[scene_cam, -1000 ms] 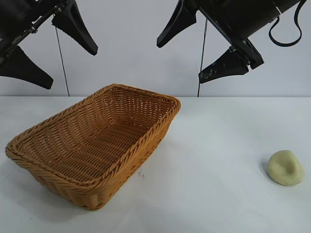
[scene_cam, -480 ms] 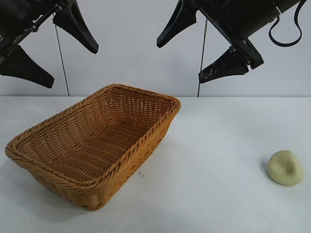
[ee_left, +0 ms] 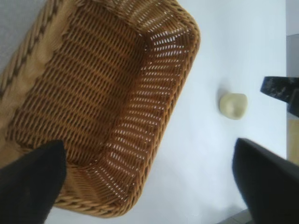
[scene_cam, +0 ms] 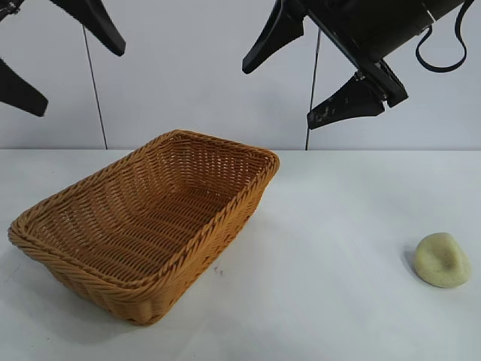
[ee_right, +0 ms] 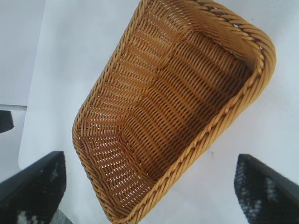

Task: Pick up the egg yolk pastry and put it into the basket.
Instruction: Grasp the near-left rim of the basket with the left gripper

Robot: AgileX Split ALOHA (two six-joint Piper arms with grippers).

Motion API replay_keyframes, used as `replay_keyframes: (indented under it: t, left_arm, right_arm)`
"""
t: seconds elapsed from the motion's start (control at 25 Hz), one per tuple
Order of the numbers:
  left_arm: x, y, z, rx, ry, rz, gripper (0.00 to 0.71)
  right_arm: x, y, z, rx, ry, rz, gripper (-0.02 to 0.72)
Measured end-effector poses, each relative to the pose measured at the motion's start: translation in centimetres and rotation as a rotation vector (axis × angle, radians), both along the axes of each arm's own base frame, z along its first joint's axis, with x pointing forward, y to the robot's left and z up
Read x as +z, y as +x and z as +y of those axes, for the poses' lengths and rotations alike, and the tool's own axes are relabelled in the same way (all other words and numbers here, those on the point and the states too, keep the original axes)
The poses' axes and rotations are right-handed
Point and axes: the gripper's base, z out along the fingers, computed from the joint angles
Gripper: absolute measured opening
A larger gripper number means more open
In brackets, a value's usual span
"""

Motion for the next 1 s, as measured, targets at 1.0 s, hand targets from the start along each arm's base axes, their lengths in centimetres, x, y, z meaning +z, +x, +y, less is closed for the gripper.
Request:
replay_keyframes:
  t: [1.0]
  left_arm:
    - [-2.5,-5.8,0.4,0.666,-0.027,0.295,0.692]
  right_arm:
    - [0.0,0.0,0.0,-0.003,0.002,0.003,0.696]
